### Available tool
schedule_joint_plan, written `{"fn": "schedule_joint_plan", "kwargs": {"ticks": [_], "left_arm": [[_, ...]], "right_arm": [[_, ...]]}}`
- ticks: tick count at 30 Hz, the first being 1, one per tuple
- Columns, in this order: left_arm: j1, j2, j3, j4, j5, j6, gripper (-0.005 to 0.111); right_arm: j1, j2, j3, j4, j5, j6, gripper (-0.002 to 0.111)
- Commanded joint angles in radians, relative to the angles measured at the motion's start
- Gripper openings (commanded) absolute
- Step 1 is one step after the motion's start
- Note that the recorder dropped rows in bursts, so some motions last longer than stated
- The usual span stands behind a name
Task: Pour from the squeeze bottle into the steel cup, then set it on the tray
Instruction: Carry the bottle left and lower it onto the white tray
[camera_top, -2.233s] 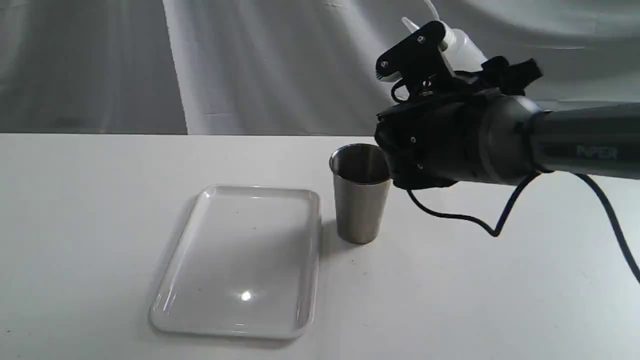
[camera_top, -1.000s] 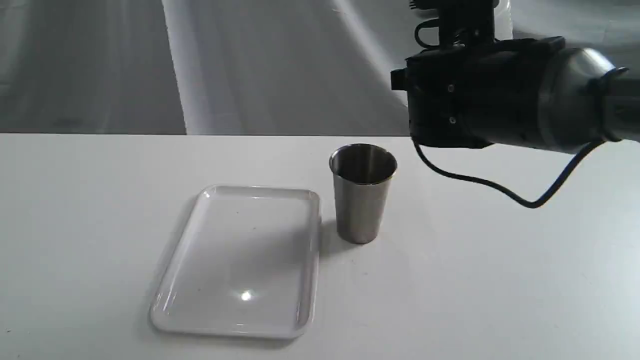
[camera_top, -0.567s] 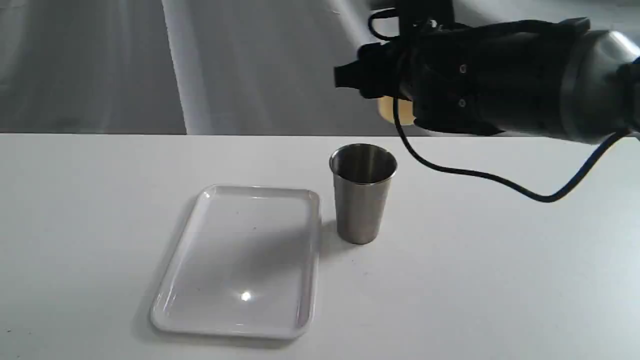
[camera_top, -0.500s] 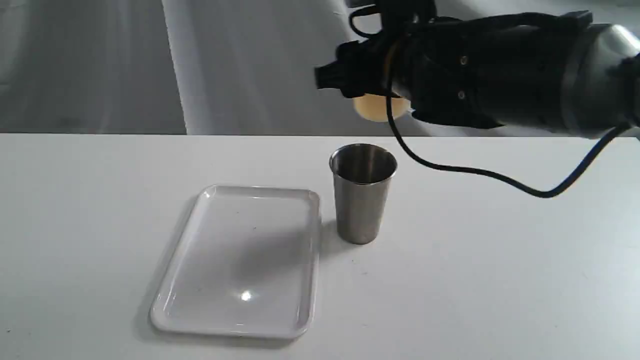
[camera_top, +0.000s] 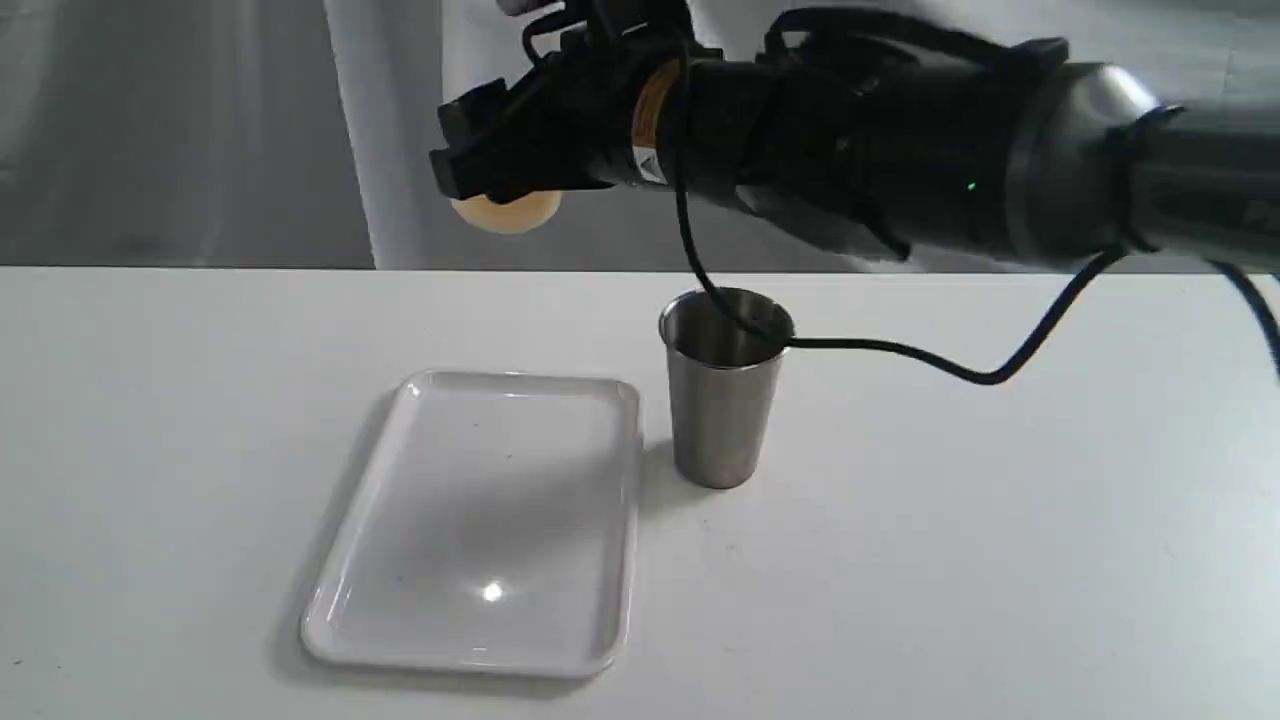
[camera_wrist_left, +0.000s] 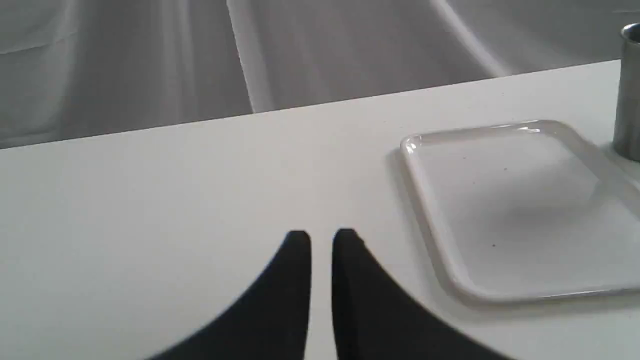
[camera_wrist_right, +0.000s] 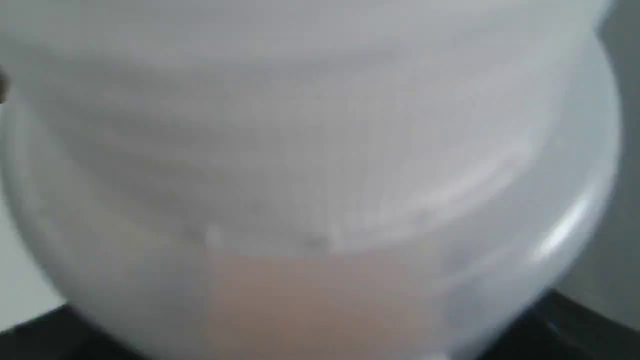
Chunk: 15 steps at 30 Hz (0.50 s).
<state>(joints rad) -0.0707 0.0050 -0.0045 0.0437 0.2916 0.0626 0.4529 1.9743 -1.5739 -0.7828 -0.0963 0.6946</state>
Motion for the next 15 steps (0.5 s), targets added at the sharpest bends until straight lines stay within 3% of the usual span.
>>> {"fn": "schedule_joint_plan", "kwargs": {"ticks": [1, 7, 15], "left_arm": [[-0.003, -0.005, 0.004, 0.001, -0.007, -0.002, 0.008], [-0.003, -0.005, 0.004, 0.001, -0.007, -0.002, 0.008], [-0.003, -0.005, 0.004, 0.001, -0.007, -0.002, 0.008]], "right_arm": [[0.003, 0.04, -0.01, 0.203, -0.047, -0.201, 0.051], [0.036, 0.116, -0.01, 0.396, -0.047, -0.417, 0.051], [0.071, 0.171, -0.01, 0.413, -0.031, -0.432, 0.051]]}}
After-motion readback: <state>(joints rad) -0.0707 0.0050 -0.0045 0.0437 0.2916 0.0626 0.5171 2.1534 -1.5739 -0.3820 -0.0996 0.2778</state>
